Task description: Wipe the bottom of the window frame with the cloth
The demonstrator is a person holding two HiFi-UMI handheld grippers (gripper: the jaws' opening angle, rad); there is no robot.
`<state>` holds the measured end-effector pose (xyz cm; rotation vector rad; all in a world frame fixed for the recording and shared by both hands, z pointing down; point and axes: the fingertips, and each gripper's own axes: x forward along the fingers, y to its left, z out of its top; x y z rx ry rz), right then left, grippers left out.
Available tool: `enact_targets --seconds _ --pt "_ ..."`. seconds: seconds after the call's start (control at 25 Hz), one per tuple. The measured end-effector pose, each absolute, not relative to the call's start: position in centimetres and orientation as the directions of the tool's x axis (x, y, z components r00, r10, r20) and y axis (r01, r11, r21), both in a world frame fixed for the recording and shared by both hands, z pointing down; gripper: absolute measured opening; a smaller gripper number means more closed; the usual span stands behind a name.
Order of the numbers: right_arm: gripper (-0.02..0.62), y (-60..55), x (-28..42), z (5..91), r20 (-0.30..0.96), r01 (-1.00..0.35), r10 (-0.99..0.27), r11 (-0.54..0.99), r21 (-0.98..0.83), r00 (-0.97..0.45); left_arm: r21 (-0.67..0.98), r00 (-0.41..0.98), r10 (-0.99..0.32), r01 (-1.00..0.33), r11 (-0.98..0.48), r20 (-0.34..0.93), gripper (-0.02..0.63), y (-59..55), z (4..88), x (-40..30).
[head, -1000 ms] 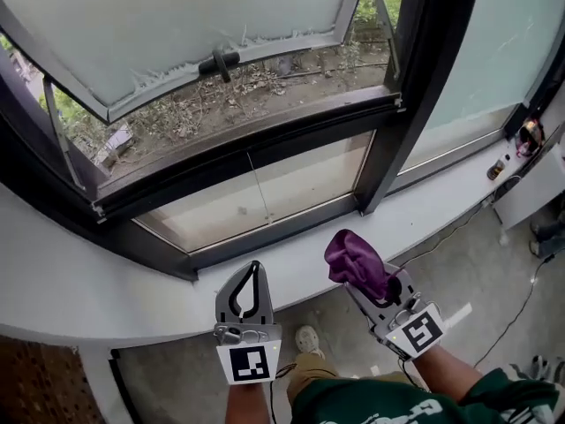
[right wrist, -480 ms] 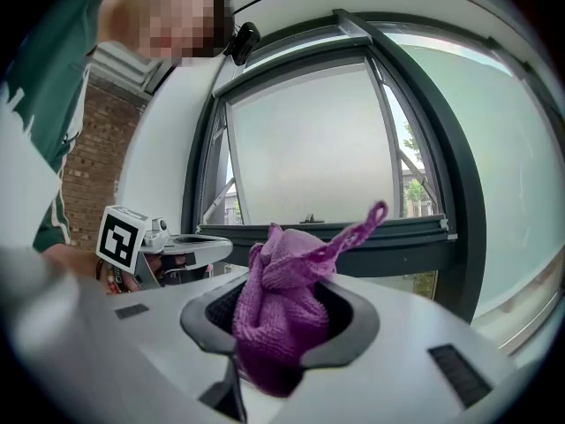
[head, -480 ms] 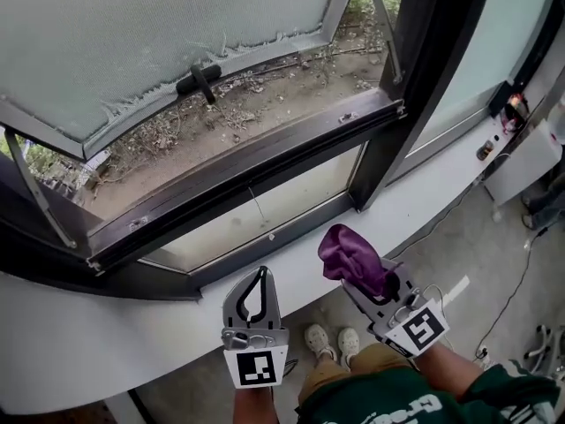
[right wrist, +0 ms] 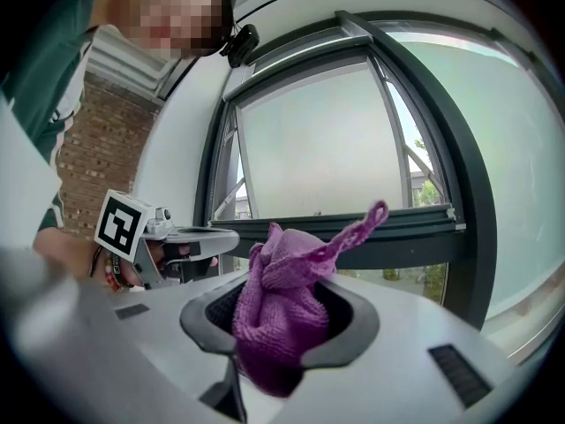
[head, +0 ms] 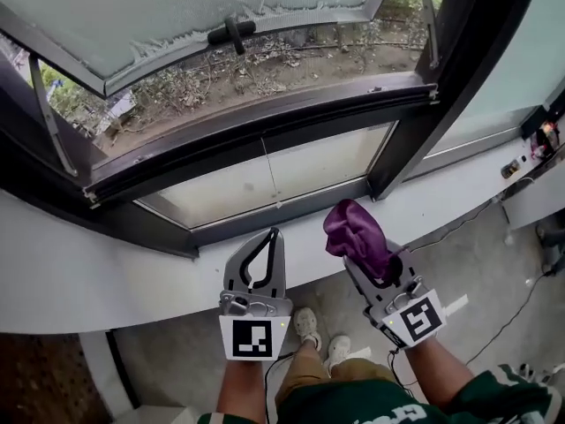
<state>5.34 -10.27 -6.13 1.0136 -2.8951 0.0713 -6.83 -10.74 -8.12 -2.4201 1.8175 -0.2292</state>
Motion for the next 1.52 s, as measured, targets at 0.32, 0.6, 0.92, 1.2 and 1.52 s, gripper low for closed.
enact_targets --seconds 0.32,0.6,0.92,1.2,1.52 --pt "0.15 -9.2 4.8 2.2 0.043 -0.586 -0.585 0.802 -0.117 -0.81 -0.126 0.163 -0.981 -0.976 -0.176 0.109 0.002 -8.4 1.5 -7.8" --pt "0.152 -9.2 -4.5 13.7 0.023 -0.523 -0.525 0.84 -0.147 -0.851 -0.088 0.166 -0.98 -0.98 -0.176 0.106 0.002 -8.1 13.6 -14.2" --pt "0.15 -8.6 -15.3 28.1 0.033 -0.395 -0.395 0.902 -0.177 -0.918 -0.117 0.071 -0.994 -0.99 -0.08 0.086 0.002 -7.5 24.8 -23.2" --pt "0.151 -7.8 -25.0 36.8 0.013 -0.292 -0.295 0.937 -0.191 -0.956 -0.071 -0.07 -0.997 -0.995 0.067 0.04 0.002 -4.5 33.4 -31.8" --pt "0.15 -5.3 -30.0 43.4 -0.016 -0.161 -0.166 0.97 -0.184 -0.986 -0.097 -0.174 -0.982 -0.981 0.167 0.075 0.002 -1.9 41.6 -36.3"
